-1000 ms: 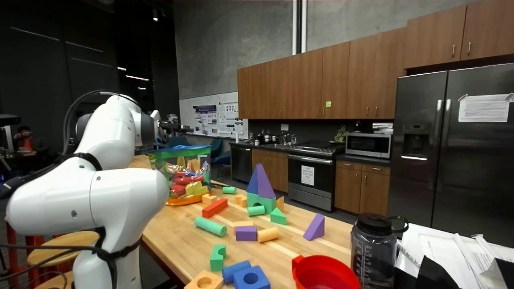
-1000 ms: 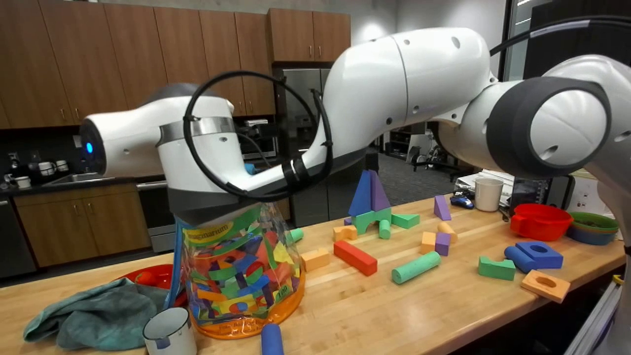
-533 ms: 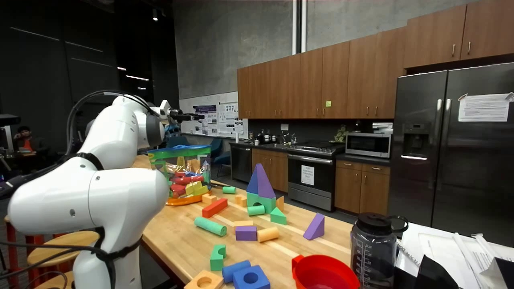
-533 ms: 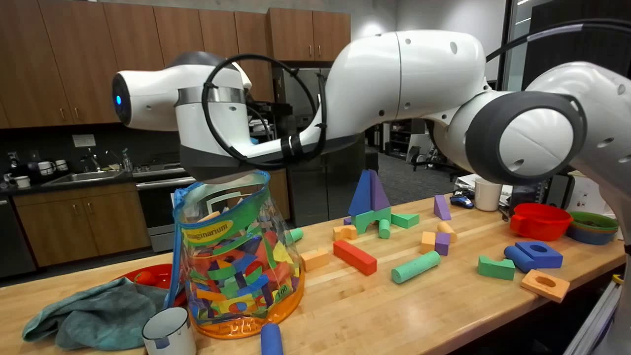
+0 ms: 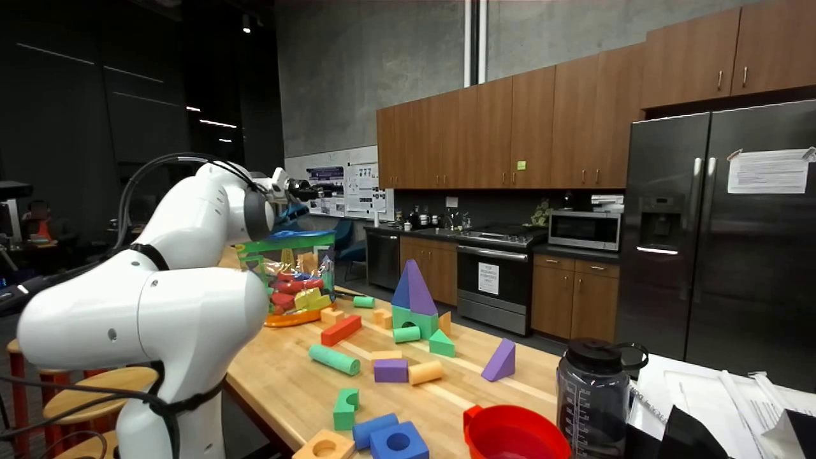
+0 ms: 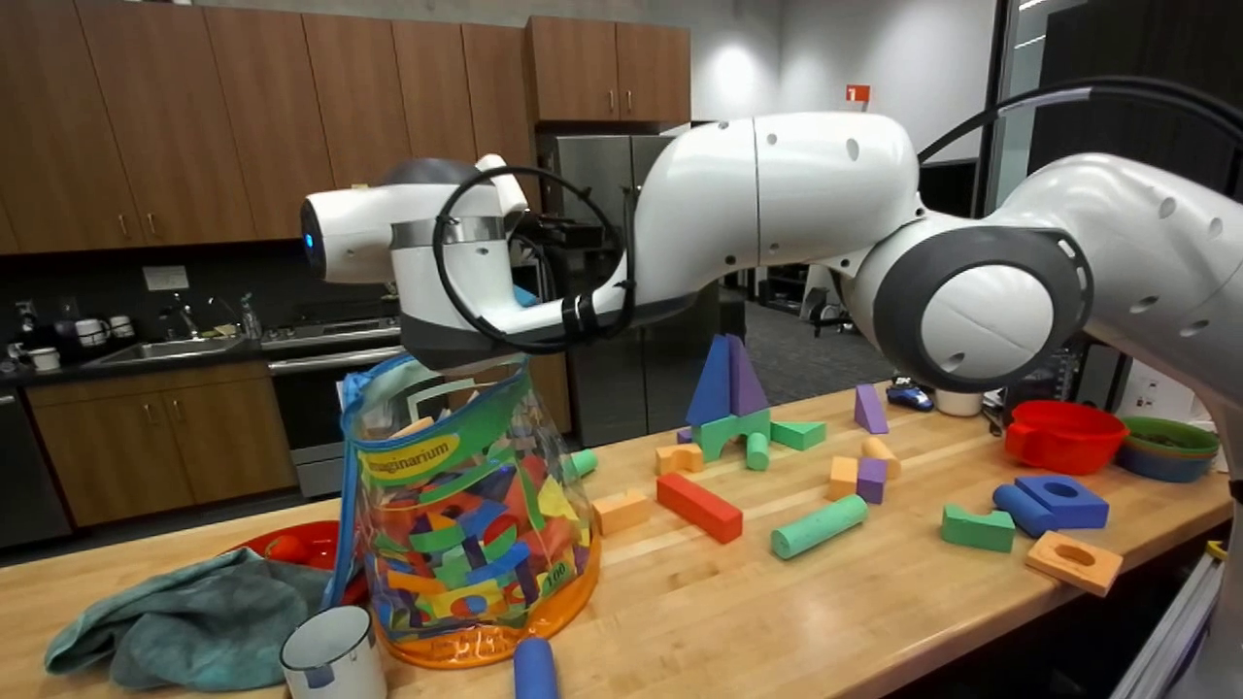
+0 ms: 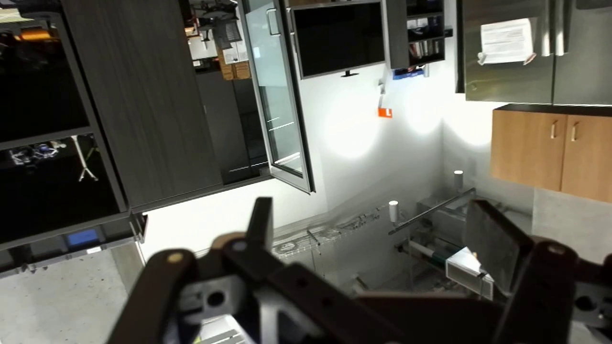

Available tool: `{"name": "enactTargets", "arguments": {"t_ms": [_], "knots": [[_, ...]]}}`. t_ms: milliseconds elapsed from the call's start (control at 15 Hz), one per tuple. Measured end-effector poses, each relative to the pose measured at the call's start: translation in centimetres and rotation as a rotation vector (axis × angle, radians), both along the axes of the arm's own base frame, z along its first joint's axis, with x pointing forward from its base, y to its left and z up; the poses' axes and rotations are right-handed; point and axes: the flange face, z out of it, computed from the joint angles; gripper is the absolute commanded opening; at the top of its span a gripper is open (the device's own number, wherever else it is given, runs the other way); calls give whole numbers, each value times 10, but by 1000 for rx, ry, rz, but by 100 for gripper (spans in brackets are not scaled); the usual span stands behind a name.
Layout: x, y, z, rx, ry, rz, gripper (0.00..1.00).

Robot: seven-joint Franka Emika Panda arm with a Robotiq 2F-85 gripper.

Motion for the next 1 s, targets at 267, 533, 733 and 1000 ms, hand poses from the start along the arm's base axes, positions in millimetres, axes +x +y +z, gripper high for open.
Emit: {"name": "enactTargets", "arguments": {"t_ms": [267, 533, 733, 1000], "knots": [[11, -26, -3, 3, -30, -86, 100], [16, -36, -30, -8, -24, -152, 100], [19, -40, -62, -13, 2, -188, 100], [20, -39, -84, 11, 18, -203, 100]]}}
